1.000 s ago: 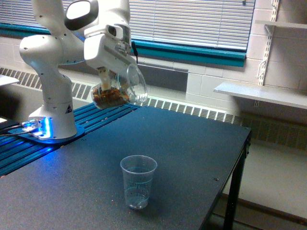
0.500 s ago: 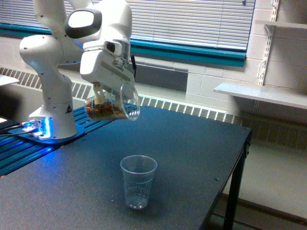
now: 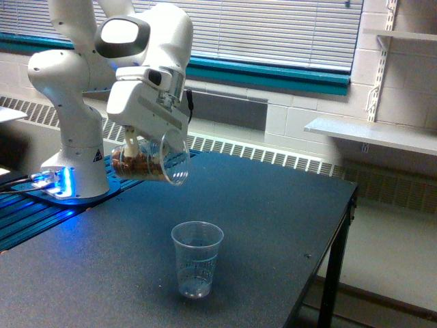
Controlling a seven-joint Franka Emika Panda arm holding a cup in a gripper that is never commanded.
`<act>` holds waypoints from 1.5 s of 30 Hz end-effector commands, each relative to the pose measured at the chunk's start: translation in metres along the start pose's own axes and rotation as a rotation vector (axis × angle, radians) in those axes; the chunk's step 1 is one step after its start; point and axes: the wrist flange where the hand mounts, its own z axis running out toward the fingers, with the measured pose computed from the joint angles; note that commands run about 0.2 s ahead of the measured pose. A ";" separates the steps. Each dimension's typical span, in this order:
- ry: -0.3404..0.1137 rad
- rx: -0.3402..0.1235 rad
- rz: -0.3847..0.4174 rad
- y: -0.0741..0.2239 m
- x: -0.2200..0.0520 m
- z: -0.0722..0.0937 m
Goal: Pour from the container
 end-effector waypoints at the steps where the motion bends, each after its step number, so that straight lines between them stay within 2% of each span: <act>1: -0.005 -0.041 0.018 -0.003 0.000 0.005; 23: -0.054 -0.142 -0.019 -0.018 -0.012 0.019; 45: -0.062 -0.234 -0.078 -0.038 -0.018 0.015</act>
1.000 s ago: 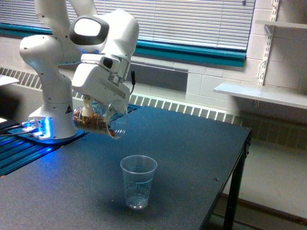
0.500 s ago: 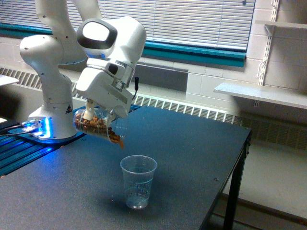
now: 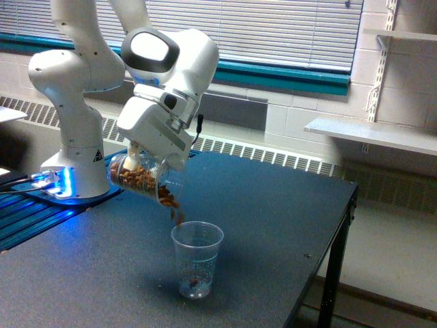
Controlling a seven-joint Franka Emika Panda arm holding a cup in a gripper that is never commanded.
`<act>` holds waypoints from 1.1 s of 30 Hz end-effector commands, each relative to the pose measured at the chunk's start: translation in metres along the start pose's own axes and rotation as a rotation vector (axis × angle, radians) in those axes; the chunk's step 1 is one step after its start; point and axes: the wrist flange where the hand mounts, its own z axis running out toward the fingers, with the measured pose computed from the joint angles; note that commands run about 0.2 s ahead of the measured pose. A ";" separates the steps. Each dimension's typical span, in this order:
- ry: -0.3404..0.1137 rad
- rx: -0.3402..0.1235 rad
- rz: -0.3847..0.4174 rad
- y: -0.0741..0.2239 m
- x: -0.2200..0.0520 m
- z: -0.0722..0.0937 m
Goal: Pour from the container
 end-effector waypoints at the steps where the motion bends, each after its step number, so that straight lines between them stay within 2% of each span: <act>1: 0.018 -0.021 -0.011 -0.007 0.002 -0.009; 33: 0.017 -0.101 -0.045 -0.020 0.004 -0.019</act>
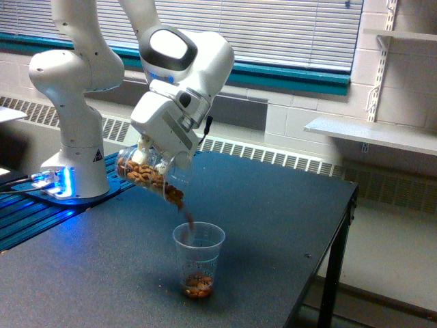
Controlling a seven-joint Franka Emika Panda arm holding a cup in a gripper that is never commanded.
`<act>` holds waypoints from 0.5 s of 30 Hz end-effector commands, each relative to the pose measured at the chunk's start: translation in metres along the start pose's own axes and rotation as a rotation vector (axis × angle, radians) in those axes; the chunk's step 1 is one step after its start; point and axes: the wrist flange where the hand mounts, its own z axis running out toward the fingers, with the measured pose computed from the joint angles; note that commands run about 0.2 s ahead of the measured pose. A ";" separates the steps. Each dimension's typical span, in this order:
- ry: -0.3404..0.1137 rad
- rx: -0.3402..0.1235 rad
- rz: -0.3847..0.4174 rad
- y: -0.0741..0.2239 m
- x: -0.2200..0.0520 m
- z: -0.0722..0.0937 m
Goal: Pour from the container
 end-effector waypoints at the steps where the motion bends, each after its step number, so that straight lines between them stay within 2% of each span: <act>1: 0.010 -0.015 -0.001 -0.004 0.004 -0.007; 15: 0.001 -0.049 -0.001 -0.008 0.008 -0.012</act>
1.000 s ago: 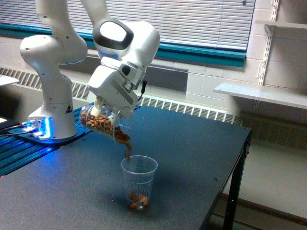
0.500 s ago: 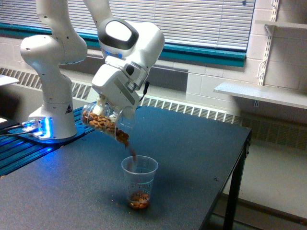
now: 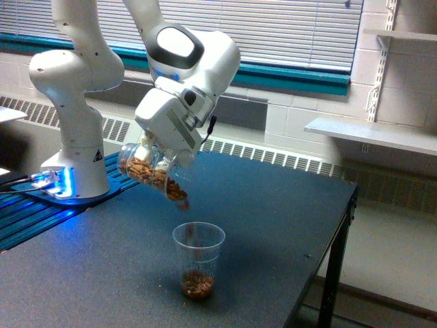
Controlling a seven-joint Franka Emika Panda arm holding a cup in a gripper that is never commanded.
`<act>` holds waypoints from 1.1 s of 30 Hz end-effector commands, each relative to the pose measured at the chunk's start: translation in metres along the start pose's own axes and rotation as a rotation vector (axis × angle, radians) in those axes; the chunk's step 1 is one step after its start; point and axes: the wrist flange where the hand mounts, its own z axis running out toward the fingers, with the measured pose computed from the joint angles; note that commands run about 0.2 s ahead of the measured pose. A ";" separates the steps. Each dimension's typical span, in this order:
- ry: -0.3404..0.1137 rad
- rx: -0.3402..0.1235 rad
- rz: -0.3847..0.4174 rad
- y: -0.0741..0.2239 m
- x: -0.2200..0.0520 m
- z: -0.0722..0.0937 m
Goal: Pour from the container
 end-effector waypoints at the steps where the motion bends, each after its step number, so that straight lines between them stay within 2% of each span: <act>1: 0.004 -0.014 0.002 -0.004 0.003 -0.005; 21: 0.006 -0.082 0.005 -0.006 0.007 -0.008; 33: 0.004 -0.101 0.010 -0.007 0.010 -0.008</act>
